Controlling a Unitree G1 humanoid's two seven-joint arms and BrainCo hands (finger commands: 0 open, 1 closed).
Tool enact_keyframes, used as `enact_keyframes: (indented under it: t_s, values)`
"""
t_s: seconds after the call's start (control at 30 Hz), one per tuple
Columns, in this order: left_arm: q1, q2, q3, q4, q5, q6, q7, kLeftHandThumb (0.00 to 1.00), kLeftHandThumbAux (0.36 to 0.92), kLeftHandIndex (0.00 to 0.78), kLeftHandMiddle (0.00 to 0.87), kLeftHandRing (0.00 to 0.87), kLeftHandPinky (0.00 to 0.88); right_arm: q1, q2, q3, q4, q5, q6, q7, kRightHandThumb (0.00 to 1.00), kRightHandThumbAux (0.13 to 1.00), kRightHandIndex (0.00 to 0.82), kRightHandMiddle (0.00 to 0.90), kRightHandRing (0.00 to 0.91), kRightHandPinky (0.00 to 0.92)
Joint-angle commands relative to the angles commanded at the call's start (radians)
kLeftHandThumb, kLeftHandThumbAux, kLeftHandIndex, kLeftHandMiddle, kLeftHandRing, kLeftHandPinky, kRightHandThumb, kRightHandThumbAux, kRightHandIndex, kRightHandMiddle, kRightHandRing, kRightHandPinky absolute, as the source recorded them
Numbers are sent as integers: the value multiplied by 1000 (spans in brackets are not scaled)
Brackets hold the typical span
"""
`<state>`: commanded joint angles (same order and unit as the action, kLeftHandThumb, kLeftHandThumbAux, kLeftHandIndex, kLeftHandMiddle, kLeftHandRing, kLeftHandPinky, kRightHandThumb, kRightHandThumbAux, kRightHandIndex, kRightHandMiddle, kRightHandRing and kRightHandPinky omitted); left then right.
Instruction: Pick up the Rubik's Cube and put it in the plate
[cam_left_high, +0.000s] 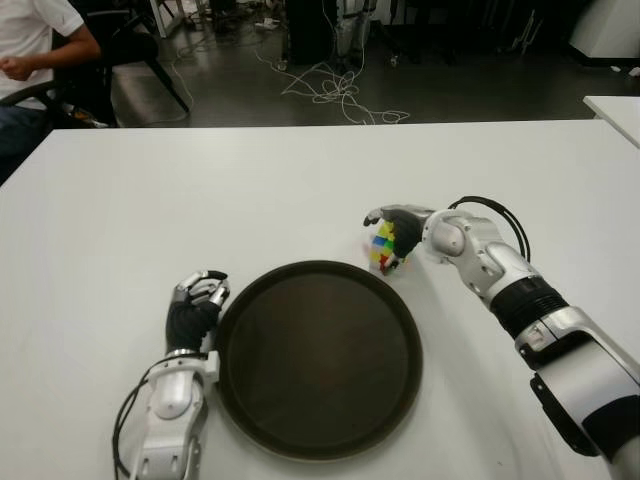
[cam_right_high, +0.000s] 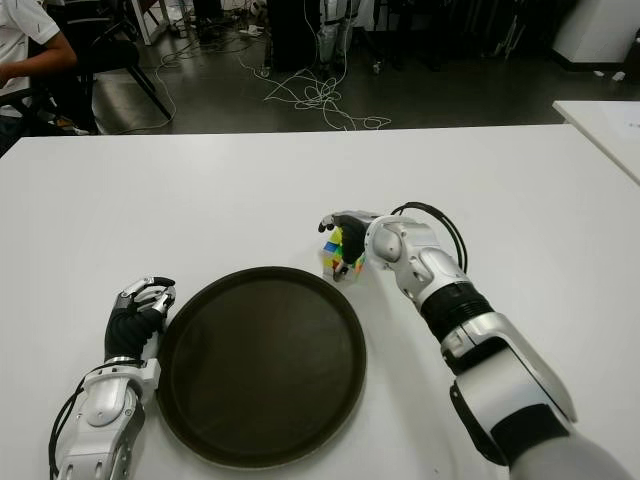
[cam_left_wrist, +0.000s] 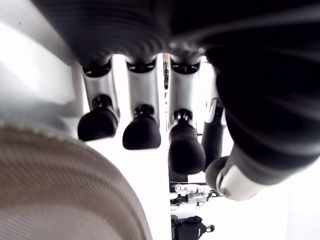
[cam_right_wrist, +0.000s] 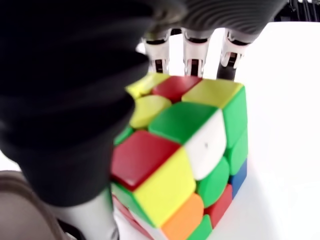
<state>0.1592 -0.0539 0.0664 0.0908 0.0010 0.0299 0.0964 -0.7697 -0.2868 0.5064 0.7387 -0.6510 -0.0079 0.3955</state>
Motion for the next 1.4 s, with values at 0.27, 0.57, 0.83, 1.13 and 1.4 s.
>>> enact_keyframes:
  t_s: [0.27,0.57,0.83,1.13,1.4]
  values:
    - [-3,3,0,2,-3,2,-5,708,705,443,808,815,800,0,-3,0,-6,-3,3,-5,0,889,194,170,165,117]
    - [-3,3,3,2,-14,-5,-11,709,705,443,811,817,807,0,-2,-8,-2,5,-1,-19,0,898,216,185,181,132]
    - [-4,2,4,5,-9,-7,-5,709,704,444,806,816,804,10,-8,-19,-20,17,-4,-23,0,925,231,177,181,158]
    - [-2,-3,6,-3,-14,0,-5,709,705,444,804,814,800,27,-13,-24,-47,20,3,-35,0,945,252,196,201,194]
    - [-3,4,4,2,-9,-2,-10,708,705,443,806,814,797,34,-20,-25,-64,24,10,-20,0,961,260,197,205,206]
